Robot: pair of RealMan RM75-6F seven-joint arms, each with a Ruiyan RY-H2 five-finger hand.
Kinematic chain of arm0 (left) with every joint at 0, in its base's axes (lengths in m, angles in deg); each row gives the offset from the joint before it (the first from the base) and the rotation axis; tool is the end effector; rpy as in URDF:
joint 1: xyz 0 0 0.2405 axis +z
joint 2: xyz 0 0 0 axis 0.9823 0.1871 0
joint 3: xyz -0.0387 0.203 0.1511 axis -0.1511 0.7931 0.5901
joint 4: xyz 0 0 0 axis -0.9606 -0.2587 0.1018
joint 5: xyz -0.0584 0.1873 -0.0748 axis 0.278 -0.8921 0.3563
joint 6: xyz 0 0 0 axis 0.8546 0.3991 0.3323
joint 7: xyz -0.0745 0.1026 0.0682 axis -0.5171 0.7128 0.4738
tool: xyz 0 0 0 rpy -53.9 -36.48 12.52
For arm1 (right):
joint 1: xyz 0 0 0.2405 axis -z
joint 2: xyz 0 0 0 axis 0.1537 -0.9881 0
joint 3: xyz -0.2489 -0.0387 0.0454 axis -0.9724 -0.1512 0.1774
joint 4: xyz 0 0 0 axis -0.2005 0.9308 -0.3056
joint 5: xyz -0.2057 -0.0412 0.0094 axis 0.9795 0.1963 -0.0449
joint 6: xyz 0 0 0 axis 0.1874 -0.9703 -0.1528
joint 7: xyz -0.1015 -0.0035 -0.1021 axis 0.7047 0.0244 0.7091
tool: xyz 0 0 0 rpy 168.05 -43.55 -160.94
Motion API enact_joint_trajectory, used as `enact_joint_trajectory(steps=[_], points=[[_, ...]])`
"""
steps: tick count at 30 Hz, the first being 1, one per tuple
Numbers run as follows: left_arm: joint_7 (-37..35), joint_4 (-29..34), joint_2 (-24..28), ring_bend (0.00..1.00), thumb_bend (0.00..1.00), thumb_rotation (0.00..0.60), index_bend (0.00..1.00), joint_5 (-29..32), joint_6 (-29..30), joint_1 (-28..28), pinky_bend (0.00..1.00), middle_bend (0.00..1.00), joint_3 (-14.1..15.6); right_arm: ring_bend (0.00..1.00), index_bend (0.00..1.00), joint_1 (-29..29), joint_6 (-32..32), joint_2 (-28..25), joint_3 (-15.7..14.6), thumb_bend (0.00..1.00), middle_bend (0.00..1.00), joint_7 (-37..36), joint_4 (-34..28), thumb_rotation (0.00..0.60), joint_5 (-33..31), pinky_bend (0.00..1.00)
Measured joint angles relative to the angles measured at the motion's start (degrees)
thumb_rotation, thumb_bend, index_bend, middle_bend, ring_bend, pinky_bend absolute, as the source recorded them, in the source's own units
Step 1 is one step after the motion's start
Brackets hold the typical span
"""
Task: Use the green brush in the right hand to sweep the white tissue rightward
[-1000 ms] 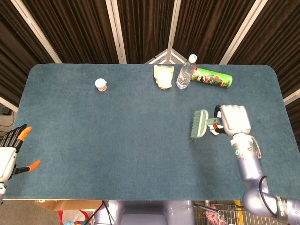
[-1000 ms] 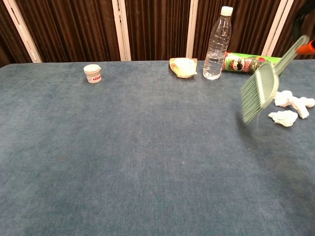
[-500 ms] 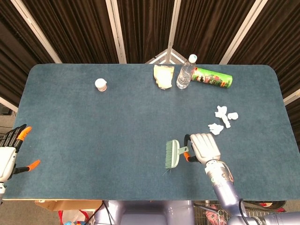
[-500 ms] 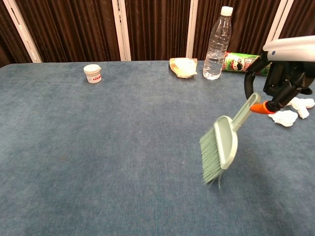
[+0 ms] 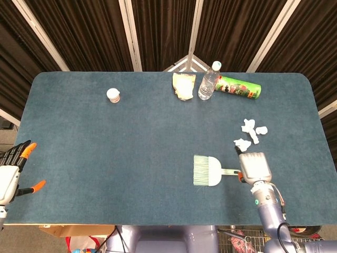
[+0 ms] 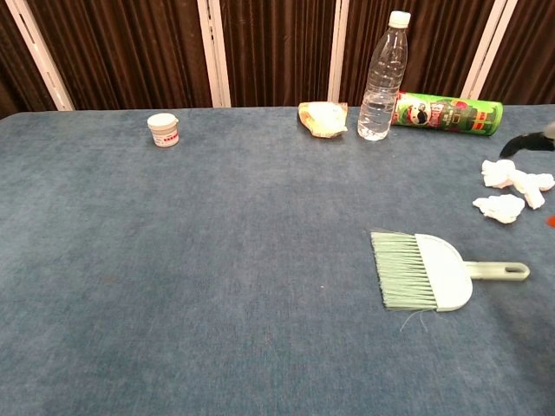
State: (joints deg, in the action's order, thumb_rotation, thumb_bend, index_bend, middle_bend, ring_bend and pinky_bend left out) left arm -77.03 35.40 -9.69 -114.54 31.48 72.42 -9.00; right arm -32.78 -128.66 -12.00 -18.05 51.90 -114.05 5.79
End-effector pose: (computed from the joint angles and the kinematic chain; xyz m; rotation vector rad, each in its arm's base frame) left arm -0.3037 0.1870 0.1548 -1.4050 -1.0004 -1.0118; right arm -0.1847 -0.2660 0.0858 1.6583 -0.9291 0.3489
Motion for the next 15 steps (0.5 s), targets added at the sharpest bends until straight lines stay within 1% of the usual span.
enact_joint_trajectory(steps=[2,3,4,5,6,7,8,9,10,12,13,15], points=[[0.2,0.08,-0.03,0.0,0.0,0.6,0.0,0.03,-0.02,0.01,0.02,0.0,0.02,0.81,0.0,0.31,-0.54,-0.33,-0.57,0.32,0.84,0.54,0.12,0.6,-0.11,0.71],[0.29,0.1,-0.04,0.0,0.0,0.6,0.0,0.06,-0.02,0.02,0.02,0.0,0.02,0.77,0.0,0.52,-0.79,-0.46,-0.85,0.32,0.78,0.68,0.14,0.6,0.03,0.67],[0.4,0.13,-0.05,0.0,0.0,0.6,0.0,0.11,-0.01,0.04,0.02,0.0,0.02,0.68,0.0,0.85,-1.21,-0.62,-1.2,0.32,0.69,0.76,0.21,0.6,0.45,0.61],[0.42,0.16,-0.04,0.0,0.0,0.6,0.0,0.15,0.01,0.07,0.02,0.0,0.02,0.56,0.0,1.13,-1.5,-0.7,-1.42,0.32,0.57,0.7,0.29,0.6,0.94,0.52],[0.44,0.18,-0.03,0.0,0.0,0.6,0.0,0.19,0.05,0.1,0.02,0.0,0.01,0.46,0.0,1.43,-1.8,-0.76,-1.65,0.32,0.49,0.56,0.39,0.6,1.6,0.44],[0.51,0.16,-0.01,0.0,0.0,0.6,0.0,0.27,0.1,0.15,0.02,0.0,-0.01,0.33,0.0,1.95,-2.23,-0.83,-2.02,0.32,0.37,0.18,0.55,0.6,2.77,0.32],[0.57,0.13,0.01,0.0,0.0,0.6,0.0,0.33,0.12,0.17,0.02,0.0,-0.02,0.24,0.0,2.42,-2.56,-0.88,-2.36,0.32,0.3,-0.22,0.69,0.6,3.87,0.25],[0.61,0.11,0.03,0.0,0.0,0.6,0.0,0.42,0.13,0.21,0.02,0.0,-0.03,0.14,0.0,2.98,-2.92,-0.93,-2.78,0.32,0.2,-0.73,0.85,0.6,5.16,0.16],[0.62,0.08,0.04,0.0,0.0,0.6,0.0,0.5,0.16,0.25,0.02,0.0,-0.04,0.06,0.0,3.81,-3.41,-1.02,-3.42,0.32,0.12,-1.52,1.08,0.6,7.15,0.08],[0.75,-0.04,0.09,0.0,0.0,0.6,0.0,0.56,0.21,0.33,0.02,0.0,-0.03,0.0,0.0,5.22,-4.22,-1.14,-4.54,0.32,0.03,-2.95,1.54,0.6,10.63,0.02],[0.87,-0.07,0.11,0.0,0.0,0.6,0.0,0.58,0.22,0.37,0.02,0.0,0.0,0.0,0.0,6.31,-4.89,-1.21,-5.39,0.32,0.0,-4.1,2.0,0.6,13.27,0.0],[1.1,-0.11,0.17,0.0,0.0,0.6,0.0,0.6,0.19,0.44,0.02,0.0,0.11,0.0,0.0,8.17,-6.06,-1.3,-6.69,0.32,0.0,-6.31,2.95,0.6,17.69,0.0]])
